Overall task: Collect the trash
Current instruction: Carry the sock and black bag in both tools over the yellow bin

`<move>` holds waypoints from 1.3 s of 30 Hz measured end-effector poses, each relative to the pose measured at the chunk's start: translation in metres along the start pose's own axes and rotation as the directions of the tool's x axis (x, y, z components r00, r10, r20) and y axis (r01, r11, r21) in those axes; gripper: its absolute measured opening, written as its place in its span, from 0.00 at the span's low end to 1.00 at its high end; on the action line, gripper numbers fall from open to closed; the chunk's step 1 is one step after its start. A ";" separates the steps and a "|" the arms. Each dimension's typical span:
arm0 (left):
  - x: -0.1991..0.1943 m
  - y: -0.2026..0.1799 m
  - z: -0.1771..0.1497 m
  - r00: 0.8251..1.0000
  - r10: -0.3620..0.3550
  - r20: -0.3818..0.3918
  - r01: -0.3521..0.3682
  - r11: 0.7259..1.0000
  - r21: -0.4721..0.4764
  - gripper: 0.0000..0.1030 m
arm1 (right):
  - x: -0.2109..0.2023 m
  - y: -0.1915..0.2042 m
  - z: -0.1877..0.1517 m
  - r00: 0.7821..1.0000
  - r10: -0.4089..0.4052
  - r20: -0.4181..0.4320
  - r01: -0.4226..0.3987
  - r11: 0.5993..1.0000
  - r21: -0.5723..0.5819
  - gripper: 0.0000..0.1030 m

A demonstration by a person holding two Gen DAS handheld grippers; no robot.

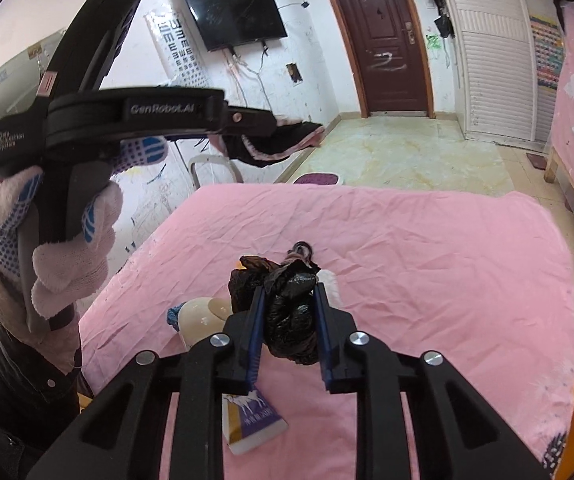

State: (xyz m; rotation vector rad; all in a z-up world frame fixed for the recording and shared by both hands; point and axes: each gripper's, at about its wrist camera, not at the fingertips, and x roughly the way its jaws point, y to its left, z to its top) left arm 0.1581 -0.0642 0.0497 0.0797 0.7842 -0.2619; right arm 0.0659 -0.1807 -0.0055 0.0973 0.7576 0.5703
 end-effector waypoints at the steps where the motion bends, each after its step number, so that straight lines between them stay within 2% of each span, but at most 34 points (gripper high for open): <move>1: -0.002 -0.003 0.000 1.000 -0.002 0.003 0.002 1.000 0.005 0.60 | -0.006 -0.004 -0.001 1.000 -0.005 0.010 0.005 1.000 0.004 0.13; 11: -0.014 -0.054 0.008 1.000 -0.017 0.020 0.016 0.997 0.075 0.60 | -0.059 -0.038 -0.016 0.994 -0.064 0.092 0.058 0.996 0.070 0.13; 25: -0.008 -0.145 0.005 0.996 -0.085 -0.004 0.084 0.979 0.186 0.60 | -0.125 -0.108 -0.036 0.973 -0.155 0.171 0.122 0.974 0.189 0.13; 29: -0.005 -0.171 0.004 0.994 -0.109 -0.017 0.111 0.970 0.217 0.61 | -0.144 -0.126 -0.045 0.959 -0.209 0.191 0.164 0.960 0.226 0.13; 36: 0.004 -0.224 0.001 0.986 -0.158 -0.053 0.166 0.946 0.277 0.61 | -0.179 -0.170 -0.068 0.908 -0.367 0.200 0.300 0.906 0.300 0.13; 39: 0.010 -0.249 -0.002 0.981 -0.177 -0.078 0.193 0.933 0.305 0.61 | -0.186 -0.191 -0.083 0.899 -0.396 0.188 0.317 0.883 0.345 0.13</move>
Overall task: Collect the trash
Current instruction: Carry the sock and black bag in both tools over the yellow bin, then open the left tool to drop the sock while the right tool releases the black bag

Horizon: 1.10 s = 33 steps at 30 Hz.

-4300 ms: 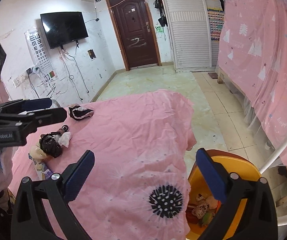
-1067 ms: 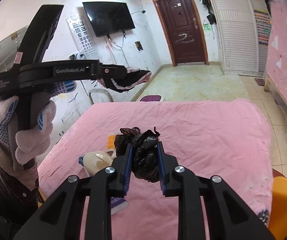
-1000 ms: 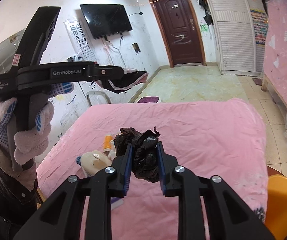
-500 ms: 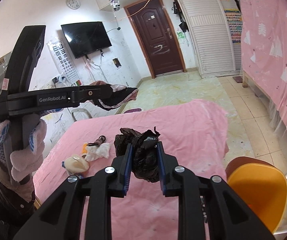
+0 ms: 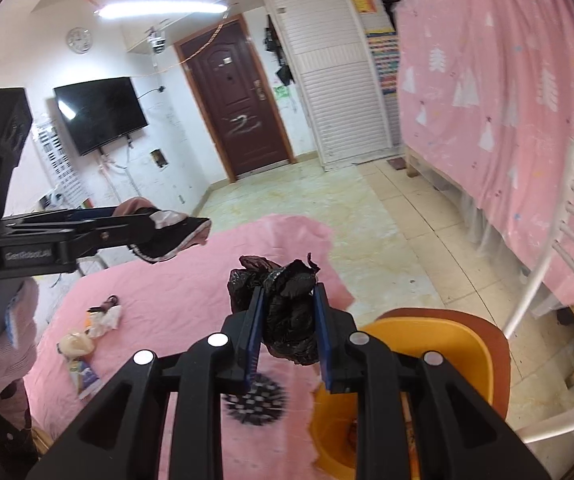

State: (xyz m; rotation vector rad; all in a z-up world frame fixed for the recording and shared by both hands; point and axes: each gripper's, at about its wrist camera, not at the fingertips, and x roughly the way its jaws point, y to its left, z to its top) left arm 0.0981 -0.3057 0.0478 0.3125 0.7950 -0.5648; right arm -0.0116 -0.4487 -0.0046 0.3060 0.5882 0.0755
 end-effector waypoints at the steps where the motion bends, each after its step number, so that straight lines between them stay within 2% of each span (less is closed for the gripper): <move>1: 0.003 -0.006 0.001 1.000 -0.009 -0.005 0.010 1.000 0.007 0.61 | 0.003 -0.005 -0.003 1.000 -0.006 -0.004 0.006 1.000 0.013 0.13; 10: 0.041 -0.066 0.013 0.996 -0.068 -0.063 0.073 0.995 0.075 0.61 | 0.012 -0.066 -0.024 0.998 -0.039 -0.053 0.043 0.996 0.081 0.13; 18: 0.072 -0.107 0.016 0.990 -0.074 -0.118 0.088 0.989 0.121 0.67 | 0.018 -0.104 -0.036 0.995 -0.050 -0.086 0.062 0.988 0.142 0.21; 21: 0.075 -0.116 0.017 0.990 -0.078 -0.121 0.094 0.987 0.129 0.71 | 0.018 -0.116 -0.039 0.995 -0.050 -0.090 0.065 0.984 0.168 0.32; 23: 0.076 -0.120 0.017 0.989 -0.080 -0.120 0.097 0.986 0.137 0.71 | 0.017 -0.120 -0.041 0.995 -0.045 -0.088 0.061 0.981 0.183 0.45; 25: 0.075 -0.123 0.016 0.989 -0.083 -0.119 0.100 0.985 0.144 0.71 | 0.016 -0.122 -0.043 0.996 -0.041 -0.085 0.057 0.980 0.191 0.51; 33: 0.064 -0.116 0.012 0.990 -0.086 -0.107 0.101 0.985 0.138 0.71 | 0.012 -0.113 -0.040 0.997 -0.027 -0.072 0.040 0.984 0.175 0.59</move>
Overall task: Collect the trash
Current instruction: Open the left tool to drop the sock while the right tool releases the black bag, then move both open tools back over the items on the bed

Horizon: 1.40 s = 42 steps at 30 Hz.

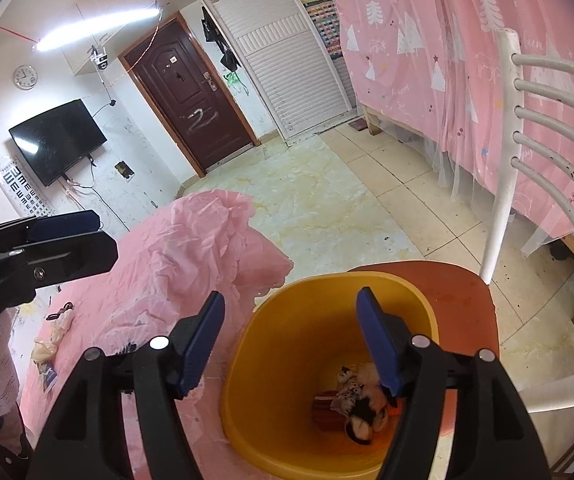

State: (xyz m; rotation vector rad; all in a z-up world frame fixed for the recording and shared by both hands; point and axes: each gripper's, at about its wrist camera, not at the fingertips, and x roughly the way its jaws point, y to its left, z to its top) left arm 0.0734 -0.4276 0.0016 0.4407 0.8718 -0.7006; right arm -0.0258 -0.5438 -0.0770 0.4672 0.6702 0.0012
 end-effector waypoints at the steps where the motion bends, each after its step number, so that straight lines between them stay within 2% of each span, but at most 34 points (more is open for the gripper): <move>1: -0.002 0.002 -0.002 1.000 0.000 0.004 0.000 1.000 -0.005 0.71 | -0.001 0.005 0.001 1.000 0.001 0.001 -0.001 1.000 -0.004 0.59; 5: -0.020 0.017 -0.014 0.999 0.001 0.039 0.001 0.999 -0.046 0.71 | -0.001 0.022 0.003 1.000 0.026 0.000 -0.026 0.999 -0.027 0.65; 13: -0.061 0.053 -0.057 0.992 0.030 0.121 -0.012 0.989 -0.145 0.76 | 0.006 0.067 0.007 0.998 0.062 -0.016 -0.063 0.994 -0.084 0.70; 18: -0.086 0.077 -0.084 0.985 0.079 0.152 -0.050 0.981 -0.189 0.76 | 0.014 0.107 0.008 0.995 0.089 -0.036 -0.094 0.986 -0.141 0.72; 22: -0.105 0.094 -0.107 0.977 0.106 0.184 -0.065 0.974 -0.217 0.84 | 0.023 0.140 0.006 0.992 0.108 -0.061 -0.118 0.976 -0.186 0.74; 26: -0.124 0.112 -0.132 0.967 0.147 0.210 -0.094 0.965 -0.246 0.85 | 0.030 0.172 0.002 0.988 0.131 -0.082 -0.147 0.962 -0.230 0.77; 31: -0.145 0.143 -0.161 0.954 0.204 0.218 -0.129 0.940 -0.316 0.90 | 0.037 0.209 -0.006 0.981 0.160 -0.111 -0.185 0.942 -0.279 0.78; 37: -0.167 0.185 -0.187 0.938 0.283 0.202 -0.185 0.899 -0.397 0.91 | 0.046 0.252 -0.021 0.968 0.196 -0.157 -0.239 0.910 -0.338 0.78; 42: -0.174 0.213 -0.217 0.931 0.331 0.156 -0.233 0.864 -0.446 0.92 | 0.050 0.285 -0.035 0.956 0.220 -0.196 -0.281 0.879 -0.384 0.78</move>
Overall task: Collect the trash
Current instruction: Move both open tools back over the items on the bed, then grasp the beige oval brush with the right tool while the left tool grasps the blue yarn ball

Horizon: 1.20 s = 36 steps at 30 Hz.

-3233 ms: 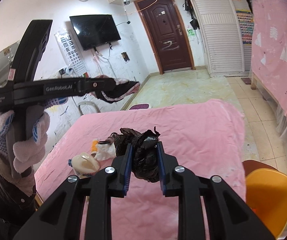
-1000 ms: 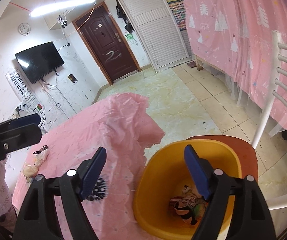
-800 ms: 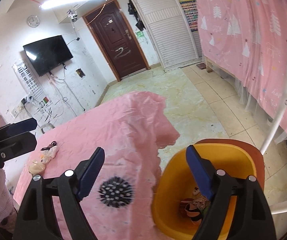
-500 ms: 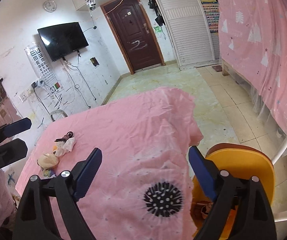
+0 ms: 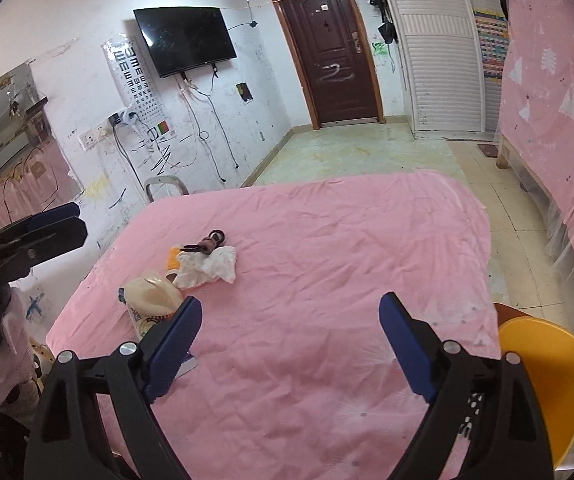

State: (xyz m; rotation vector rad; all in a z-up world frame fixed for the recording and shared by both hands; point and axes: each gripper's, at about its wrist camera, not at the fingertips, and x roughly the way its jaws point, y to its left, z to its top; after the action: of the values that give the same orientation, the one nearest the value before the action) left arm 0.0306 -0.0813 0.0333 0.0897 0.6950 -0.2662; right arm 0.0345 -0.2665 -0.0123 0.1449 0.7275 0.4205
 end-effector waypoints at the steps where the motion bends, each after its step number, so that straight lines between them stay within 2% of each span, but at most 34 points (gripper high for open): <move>1: 0.001 0.004 -0.003 1.000 0.009 -0.008 -0.009 1.000 -0.007 0.92 | 0.002 0.007 0.000 1.000 0.010 -0.005 -0.010 1.000 -0.010 0.78; 12: 0.020 0.074 -0.034 0.986 0.127 -0.109 -0.140 0.981 -0.132 0.92 | 0.028 0.054 -0.008 0.995 0.060 -0.079 -0.069 0.992 -0.108 0.78; 20: 0.026 0.099 -0.056 0.968 0.190 -0.161 -0.207 0.974 -0.095 0.92 | 0.046 0.076 0.000 0.990 0.094 -0.101 -0.107 0.985 -0.138 0.78; 26: 0.033 0.107 -0.072 0.970 0.151 -0.192 -0.172 0.981 -0.094 0.92 | 0.066 0.095 0.008 0.985 0.127 -0.121 -0.145 0.978 -0.151 0.78; 31: 0.033 0.110 -0.078 0.978 0.095 -0.186 -0.112 0.990 -0.085 0.92 | 0.084 0.107 0.013 0.980 0.135 -0.147 -0.158 0.975 -0.158 0.78; 36: 0.040 0.107 -0.083 0.979 0.075 -0.191 -0.088 0.994 -0.061 0.92 | 0.096 0.119 0.012 0.969 0.162 -0.186 -0.195 0.965 -0.177 0.78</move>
State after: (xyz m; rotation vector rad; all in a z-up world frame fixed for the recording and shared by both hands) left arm 0.0374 0.0273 -0.0563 0.0777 0.8860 -0.1559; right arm 0.0684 -0.1176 -0.0298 -0.0104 0.8399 0.6812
